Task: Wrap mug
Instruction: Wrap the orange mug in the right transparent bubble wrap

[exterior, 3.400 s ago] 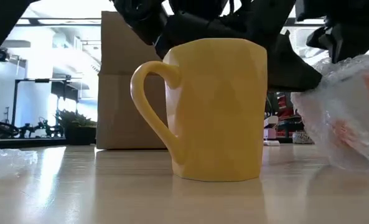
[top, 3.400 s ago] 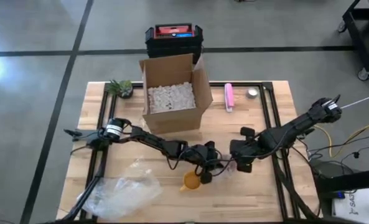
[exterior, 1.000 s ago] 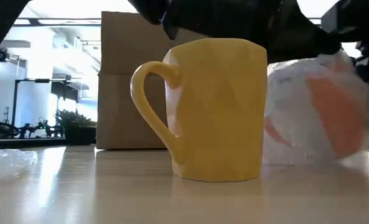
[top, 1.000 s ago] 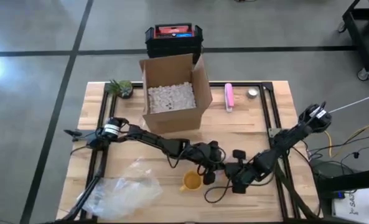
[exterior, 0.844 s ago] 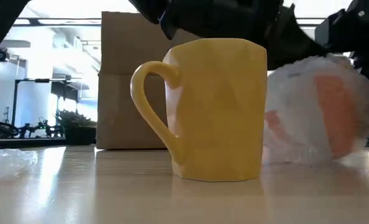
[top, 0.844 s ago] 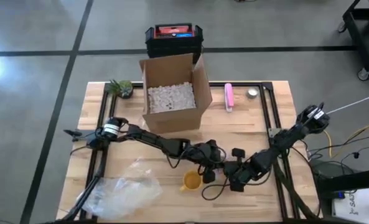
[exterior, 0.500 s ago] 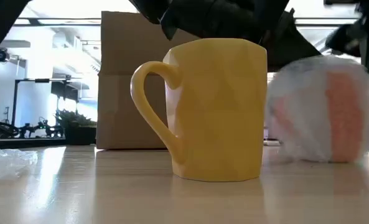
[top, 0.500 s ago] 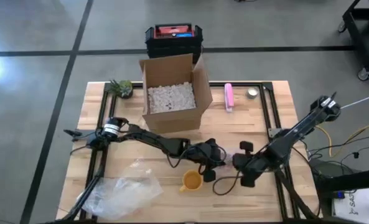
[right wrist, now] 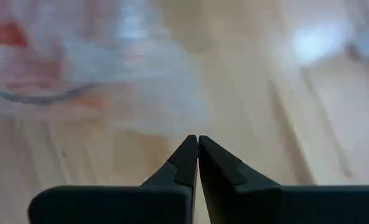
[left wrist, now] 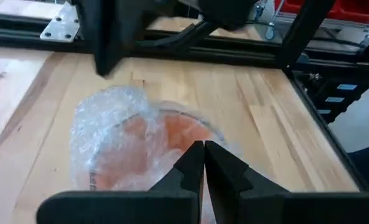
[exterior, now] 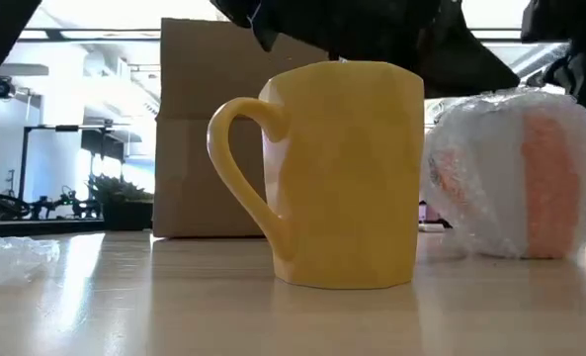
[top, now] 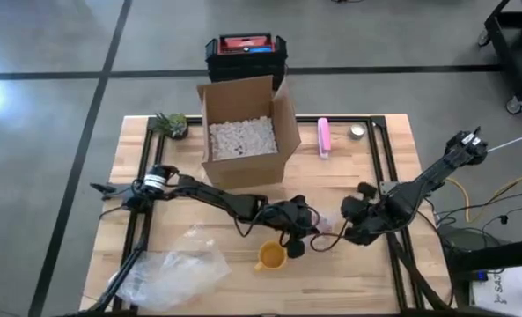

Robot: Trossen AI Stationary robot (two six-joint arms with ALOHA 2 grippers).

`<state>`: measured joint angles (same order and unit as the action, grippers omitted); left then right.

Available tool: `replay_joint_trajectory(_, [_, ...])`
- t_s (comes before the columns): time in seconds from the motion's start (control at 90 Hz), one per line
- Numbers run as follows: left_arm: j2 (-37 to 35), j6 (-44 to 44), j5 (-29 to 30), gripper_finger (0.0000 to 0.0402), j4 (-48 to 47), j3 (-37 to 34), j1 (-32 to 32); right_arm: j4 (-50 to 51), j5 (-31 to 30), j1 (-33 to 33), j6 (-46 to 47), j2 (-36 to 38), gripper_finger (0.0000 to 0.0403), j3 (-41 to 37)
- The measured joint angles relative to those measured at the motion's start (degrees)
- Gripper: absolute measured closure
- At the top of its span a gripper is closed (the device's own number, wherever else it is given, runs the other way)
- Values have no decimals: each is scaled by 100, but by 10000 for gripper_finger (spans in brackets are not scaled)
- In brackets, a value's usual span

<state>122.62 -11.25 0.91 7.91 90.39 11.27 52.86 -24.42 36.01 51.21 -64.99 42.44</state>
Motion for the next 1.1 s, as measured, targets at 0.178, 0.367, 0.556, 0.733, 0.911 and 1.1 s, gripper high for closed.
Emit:
replay_joint_trajectory(0.178, [38, -2, -1, 402, 17, -2, 0, -391, -109, -151, -136, -225, 403, -72])
replay_joint_trajectory(0.367, [38, -13, -2, 402, 7, -2, 0, -1008, -111, -154, -677, -164, 403, -27])
replay_joint_trajectory(0.556, [38, -42, -1, 402, -36, -4, 0, -975, -106, -156, -946, -91, 403, 264])
replay_joint_trajectory(0.733, [38, -44, 7, 402, -34, -7, 0, -1047, -101, -156, -1214, -74, 403, 503])
replay_joint_trajectory(0.911, [41, -46, 11, 402, -36, -7, 0, -1223, -21, -156, -1289, -370, 403, 498])
replay_joint_trajectory(1.1, [41, -68, 14, 402, -34, -7, -2, -1310, 256, -156, -1287, -812, 403, 498])
